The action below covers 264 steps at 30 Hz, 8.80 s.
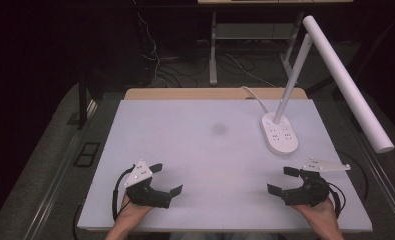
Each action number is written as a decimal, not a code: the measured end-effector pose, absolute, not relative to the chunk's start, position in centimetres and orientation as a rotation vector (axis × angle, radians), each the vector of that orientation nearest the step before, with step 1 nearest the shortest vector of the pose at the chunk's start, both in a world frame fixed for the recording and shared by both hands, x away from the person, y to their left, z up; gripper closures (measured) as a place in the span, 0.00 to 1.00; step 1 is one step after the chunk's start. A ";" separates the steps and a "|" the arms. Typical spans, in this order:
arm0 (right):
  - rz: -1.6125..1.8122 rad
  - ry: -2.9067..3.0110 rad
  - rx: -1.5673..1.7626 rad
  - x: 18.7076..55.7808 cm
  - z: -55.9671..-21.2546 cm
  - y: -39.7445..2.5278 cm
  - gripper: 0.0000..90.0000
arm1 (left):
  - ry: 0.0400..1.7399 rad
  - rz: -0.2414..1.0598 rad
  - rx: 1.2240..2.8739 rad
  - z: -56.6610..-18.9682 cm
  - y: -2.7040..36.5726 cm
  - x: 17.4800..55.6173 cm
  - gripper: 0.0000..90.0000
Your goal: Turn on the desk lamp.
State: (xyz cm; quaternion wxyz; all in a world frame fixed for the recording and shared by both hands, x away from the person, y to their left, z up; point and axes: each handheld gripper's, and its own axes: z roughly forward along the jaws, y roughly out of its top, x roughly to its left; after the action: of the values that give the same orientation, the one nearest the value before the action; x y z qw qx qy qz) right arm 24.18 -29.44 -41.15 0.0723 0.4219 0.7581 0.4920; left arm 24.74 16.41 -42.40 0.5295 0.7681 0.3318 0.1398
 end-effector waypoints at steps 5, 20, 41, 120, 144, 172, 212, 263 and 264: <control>1.486 2.277 1.270 24.1 -41.1 -29.6 0.01 | 0.786 0.332 1.842 -42.4 16.3 24.7 0.00; 1.476 2.305 1.276 24.0 -40.7 -29.8 0.01 | 0.775 0.326 1.858 -42.6 16.1 24.8 0.00; 1.406 2.381 1.255 25.3 -38.9 -29.5 0.01 | 0.779 0.331 1.862 -42.5 16.3 24.6 0.00; 1.250 2.348 1.309 37.3 -35.8 -34.2 0.01 | 0.795 0.345 1.869 -42.6 16.6 24.6 0.00; 1.151 2.286 1.411 41.7 -36.4 -36.4 0.31 | 0.801 0.349 1.865 -42.6 16.7 24.6 0.00; 1.164 2.189 1.509 45.4 -40.2 -37.4 0.80 | 0.821 0.358 1.863 -42.7 17.0 24.8 0.00; 1.375 2.094 1.693 47.3 -44.0 -37.8 0.99 | 0.823 0.369 1.867 -42.7 16.9 24.7 0.00; 1.264 2.074 1.600 43.9 -39.5 -37.6 0.99 | 0.796 0.386 1.880 -42.4 16.8 24.5 0.00; 1.260 2.069 1.602 43.8 -39.4 -37.6 0.99 | 0.793 0.386 1.879 -42.4 16.8 24.5 0.00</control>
State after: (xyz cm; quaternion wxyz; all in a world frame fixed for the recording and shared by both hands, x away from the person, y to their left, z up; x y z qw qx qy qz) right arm 43.75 -37.57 -39.36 0.1184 0.5476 0.7074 0.4309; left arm 24.50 16.79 -42.37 0.5081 0.7796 0.3291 0.1603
